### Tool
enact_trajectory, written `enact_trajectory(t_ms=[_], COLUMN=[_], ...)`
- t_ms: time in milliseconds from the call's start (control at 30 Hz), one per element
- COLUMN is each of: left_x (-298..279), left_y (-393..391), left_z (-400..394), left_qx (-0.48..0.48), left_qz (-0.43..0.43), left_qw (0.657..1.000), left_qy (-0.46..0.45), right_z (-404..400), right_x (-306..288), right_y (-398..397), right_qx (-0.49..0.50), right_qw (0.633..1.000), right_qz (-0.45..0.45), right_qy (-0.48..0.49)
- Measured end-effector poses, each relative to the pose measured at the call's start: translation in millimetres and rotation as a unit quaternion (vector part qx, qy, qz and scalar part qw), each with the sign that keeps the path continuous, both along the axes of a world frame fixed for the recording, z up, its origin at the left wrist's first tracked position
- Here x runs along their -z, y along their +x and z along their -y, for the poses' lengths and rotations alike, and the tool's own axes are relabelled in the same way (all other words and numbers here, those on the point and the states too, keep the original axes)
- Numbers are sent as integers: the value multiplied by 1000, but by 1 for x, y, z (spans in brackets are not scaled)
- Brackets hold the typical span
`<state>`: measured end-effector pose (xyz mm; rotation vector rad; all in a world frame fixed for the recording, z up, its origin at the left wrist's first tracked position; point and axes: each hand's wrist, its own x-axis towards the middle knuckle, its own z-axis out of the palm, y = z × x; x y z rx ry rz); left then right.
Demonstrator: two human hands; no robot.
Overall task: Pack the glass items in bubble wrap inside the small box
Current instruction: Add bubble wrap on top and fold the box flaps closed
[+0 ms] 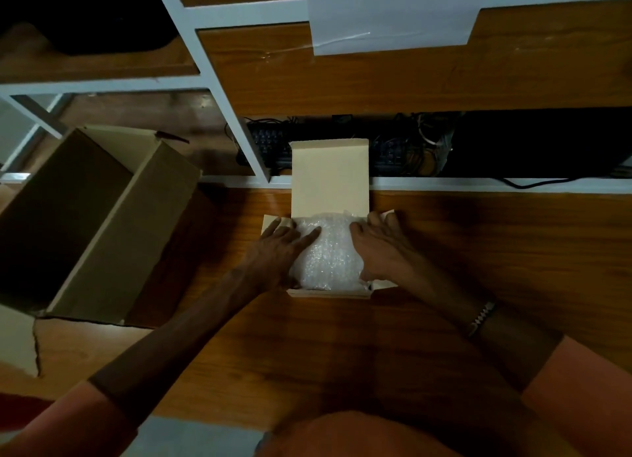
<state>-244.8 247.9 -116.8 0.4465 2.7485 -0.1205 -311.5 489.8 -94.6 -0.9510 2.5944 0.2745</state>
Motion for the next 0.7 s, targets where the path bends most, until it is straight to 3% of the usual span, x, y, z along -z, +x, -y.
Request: enact_trajectory(t_ms=[133, 367, 700], left_x=[-1, 3, 19], left_y=[-6, -19, -4], left_z=[10, -1, -1], left_qx=[-11, 4, -36], left_qz=[-7, -49, -80], left_qw=[998, 998, 995], left_qy=[66, -42, -44], right_z=[-13, -27, 1], right_x=[10, 14, 35], right_y=[-5, 1, 8], right_qx=[17, 61, 43], right_qw=[998, 988, 993], right_qz=[28, 56, -59], right_qy=[-62, -132, -88])
